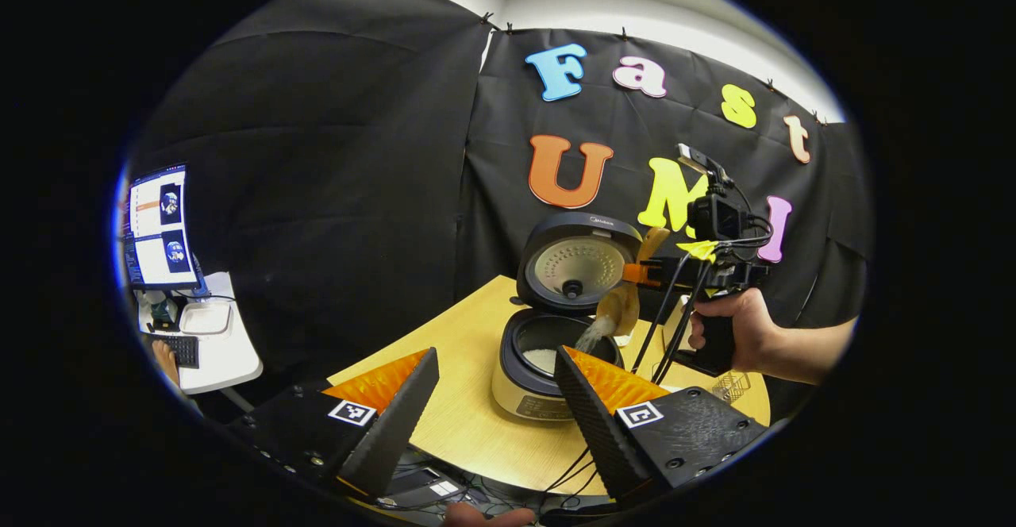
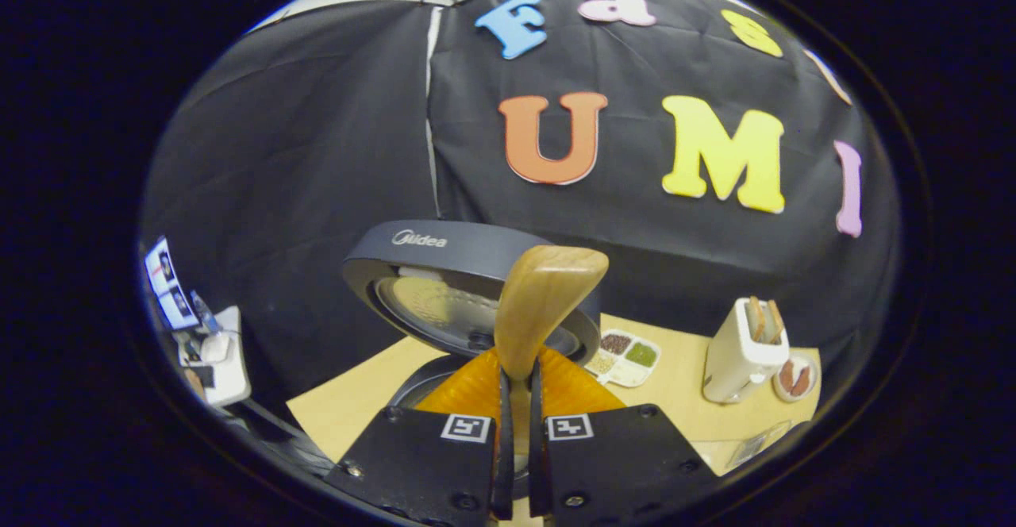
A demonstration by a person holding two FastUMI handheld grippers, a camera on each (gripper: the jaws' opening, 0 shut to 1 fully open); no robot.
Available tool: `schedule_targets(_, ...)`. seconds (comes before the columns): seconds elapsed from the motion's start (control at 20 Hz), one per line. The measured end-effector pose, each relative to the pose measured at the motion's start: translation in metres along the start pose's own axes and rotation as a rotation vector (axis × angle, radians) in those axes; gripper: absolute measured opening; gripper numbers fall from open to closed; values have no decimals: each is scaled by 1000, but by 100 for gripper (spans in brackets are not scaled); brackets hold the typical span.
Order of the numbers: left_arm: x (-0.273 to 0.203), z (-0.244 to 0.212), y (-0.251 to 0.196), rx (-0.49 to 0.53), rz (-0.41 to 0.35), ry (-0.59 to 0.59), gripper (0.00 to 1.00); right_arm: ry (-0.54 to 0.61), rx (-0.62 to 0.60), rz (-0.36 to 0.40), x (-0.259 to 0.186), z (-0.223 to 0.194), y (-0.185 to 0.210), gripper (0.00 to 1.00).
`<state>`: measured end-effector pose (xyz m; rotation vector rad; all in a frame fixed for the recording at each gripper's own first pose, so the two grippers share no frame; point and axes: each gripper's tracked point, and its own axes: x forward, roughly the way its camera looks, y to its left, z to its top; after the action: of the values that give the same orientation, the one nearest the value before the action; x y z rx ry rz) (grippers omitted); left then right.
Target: Close the left gripper, press the button to open the rice cooker; take a wooden spoon from the chopstick holder with the right hand, scoop a spoonful of rice and pour it into the rice cooker, then put the wooden spoon back into the chopstick holder.
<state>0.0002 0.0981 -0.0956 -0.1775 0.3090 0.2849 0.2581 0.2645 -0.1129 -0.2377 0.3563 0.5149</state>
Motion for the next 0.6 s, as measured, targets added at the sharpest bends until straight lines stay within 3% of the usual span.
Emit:
schedule_targets(0.35,-5,0,6,-10,29,-3,95,-76,-271,13,-3,5,25,13)
schedule_targets(0.6,-9,1,7,-17,36,-11,95,-88,-297,30,-5,6,28,14)
